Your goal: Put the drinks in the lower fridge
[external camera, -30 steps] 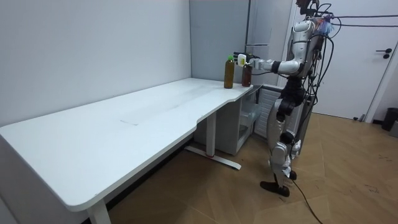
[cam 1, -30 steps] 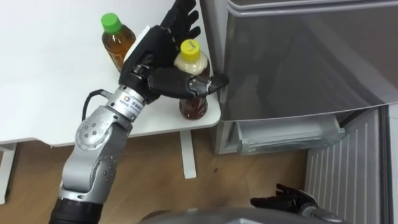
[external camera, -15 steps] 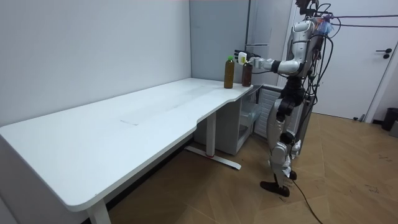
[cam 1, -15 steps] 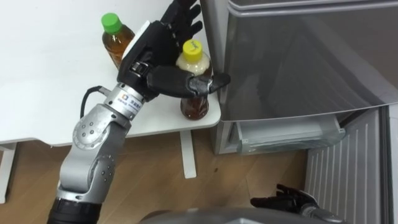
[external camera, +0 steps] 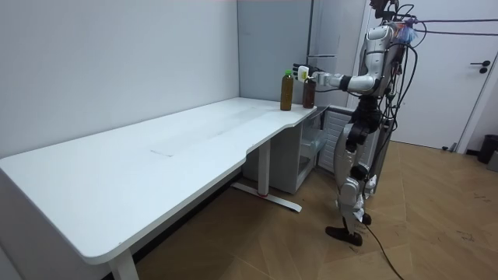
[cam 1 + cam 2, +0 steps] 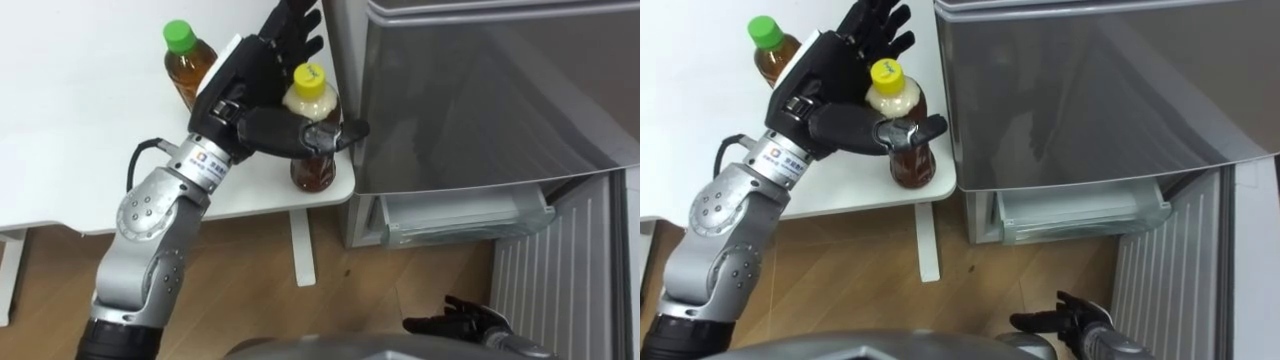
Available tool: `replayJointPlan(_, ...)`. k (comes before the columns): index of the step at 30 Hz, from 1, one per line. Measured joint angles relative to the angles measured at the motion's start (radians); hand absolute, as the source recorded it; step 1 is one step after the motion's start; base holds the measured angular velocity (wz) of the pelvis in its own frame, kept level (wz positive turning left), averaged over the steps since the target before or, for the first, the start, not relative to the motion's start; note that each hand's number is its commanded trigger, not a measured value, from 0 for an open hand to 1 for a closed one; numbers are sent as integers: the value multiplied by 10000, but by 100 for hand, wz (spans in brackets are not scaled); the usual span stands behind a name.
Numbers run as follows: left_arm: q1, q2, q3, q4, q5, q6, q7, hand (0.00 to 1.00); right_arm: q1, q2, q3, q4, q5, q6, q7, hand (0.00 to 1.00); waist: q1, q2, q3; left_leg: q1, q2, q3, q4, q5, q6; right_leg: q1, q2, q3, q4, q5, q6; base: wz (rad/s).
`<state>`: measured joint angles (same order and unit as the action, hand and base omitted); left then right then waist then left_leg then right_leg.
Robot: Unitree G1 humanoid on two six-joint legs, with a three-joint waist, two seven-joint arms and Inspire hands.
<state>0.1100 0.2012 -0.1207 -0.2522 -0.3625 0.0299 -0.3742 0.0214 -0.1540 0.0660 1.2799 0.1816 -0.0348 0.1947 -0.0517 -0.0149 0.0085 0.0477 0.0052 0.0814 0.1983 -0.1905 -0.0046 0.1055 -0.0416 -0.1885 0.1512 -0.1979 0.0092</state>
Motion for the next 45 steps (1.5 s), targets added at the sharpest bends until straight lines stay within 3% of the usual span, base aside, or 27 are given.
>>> replayJointPlan(6, 2, -36, -9, 4, 767, -1, 41, 0, 7, -3, 9, 48, 2, -90, -46, 0, 24, -13, 6, 4, 0, -3, 7, 0, 0, 10, 0, -5, -3, 0, 0, 0)
replayJointPlan(17, 1, -20, -128, 258, 828, -16, 482, 0, -8, -10, 237, 69, 82, -166, -86, 0, 8, 20, 9, 110, -3, -16, 16, 0, 0, 141, -4, -41, -27, -1, 0, 0)
replayJointPlan(18, 1, -20, -129, 258, 828, -16, 505, 22, -8, -9, 238, 65, 82, -166, -85, 0, 8, 26, 5, 110, -3, -16, 16, 0, 0, 140, -4, -39, -28, -2, 0, 0)
replayJointPlan(19, 1, -20, -129, 258, 828, -16, 521, 51, -9, -10, 256, 63, 84, -166, -85, 0, 9, 28, 4, 109, -3, -16, 16, 0, 0, 139, -4, -39, -27, -3, 1, 0)
replayJointPlan(20, 2, -20, -129, 258, 828, -16, 530, 60, -9, -11, 261, 65, 84, -166, -85, 0, 7, 31, 2, 109, -3, -17, 17, -1, 0, 139, -3, -38, -27, -3, 1, 0)
replayJointPlan(22, 1, -19, -131, 260, 827, -15, 580, 100, -10, -14, 279, 68, 88, -170, -86, 0, 7, 36, 0, 110, -3, -18, 21, 0, 0, 145, -3, -41, -23, -2, 0, 0)
replayJointPlan(33, 1, -11, -221, 790, 875, -53, 591, 100, -26, -27, 303, 81, 92, -190, -86, 0, 9, 78, 27, 75, -3, -18, 50, -1, 0, 134, -3, -49, -29, -3, 0, 0)
replayJointPlan(45, 6, -11, -419, 803, 1784, -58, 560, 100, -101, -60, 302, 172, 83, -188, -12, 0, -6, 118, 11, 74, -3, 19, 57, -1, 0, 142, -5, -48, -26, -1, -2, 0)
